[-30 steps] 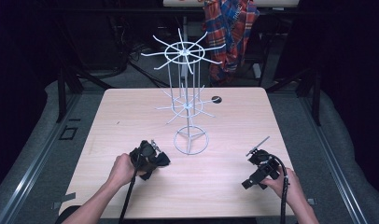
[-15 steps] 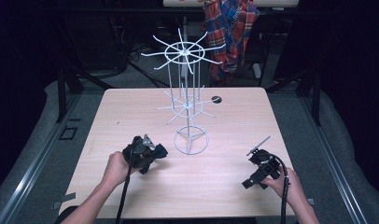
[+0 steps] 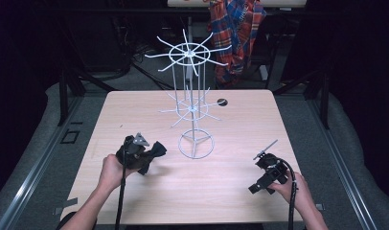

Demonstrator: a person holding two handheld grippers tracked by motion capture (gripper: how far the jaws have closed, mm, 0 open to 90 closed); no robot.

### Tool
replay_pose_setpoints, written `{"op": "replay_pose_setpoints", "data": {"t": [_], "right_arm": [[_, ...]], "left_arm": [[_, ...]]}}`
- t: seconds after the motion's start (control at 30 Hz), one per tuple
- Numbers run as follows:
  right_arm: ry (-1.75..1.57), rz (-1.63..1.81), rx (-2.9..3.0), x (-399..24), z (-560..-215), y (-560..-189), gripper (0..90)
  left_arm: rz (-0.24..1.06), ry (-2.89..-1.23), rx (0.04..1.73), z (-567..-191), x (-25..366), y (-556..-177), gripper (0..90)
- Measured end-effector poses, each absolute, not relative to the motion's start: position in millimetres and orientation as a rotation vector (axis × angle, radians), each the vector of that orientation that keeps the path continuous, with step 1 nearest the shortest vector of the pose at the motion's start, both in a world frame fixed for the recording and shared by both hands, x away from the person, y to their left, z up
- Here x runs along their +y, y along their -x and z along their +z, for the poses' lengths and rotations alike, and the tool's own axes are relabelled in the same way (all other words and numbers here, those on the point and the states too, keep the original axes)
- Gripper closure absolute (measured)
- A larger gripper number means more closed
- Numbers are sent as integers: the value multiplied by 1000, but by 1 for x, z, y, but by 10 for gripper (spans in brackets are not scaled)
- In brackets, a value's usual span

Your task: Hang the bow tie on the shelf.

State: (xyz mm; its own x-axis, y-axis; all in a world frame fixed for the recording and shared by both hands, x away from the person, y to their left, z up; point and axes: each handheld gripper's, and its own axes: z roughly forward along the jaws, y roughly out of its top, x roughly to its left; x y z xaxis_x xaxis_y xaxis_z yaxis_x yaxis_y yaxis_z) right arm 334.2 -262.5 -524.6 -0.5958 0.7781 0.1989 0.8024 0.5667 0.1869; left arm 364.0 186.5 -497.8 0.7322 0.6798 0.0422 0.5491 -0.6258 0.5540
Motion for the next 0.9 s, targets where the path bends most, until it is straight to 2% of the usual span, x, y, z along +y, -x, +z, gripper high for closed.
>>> {"op": "replay_pose_setpoints", "data": {"t": [0.9], "right_arm": [[1363, -392, -2698, -261, -525, -334, 101]], "left_arm": [[405, -2219, 1037, -469, 217, -374, 762]]}}
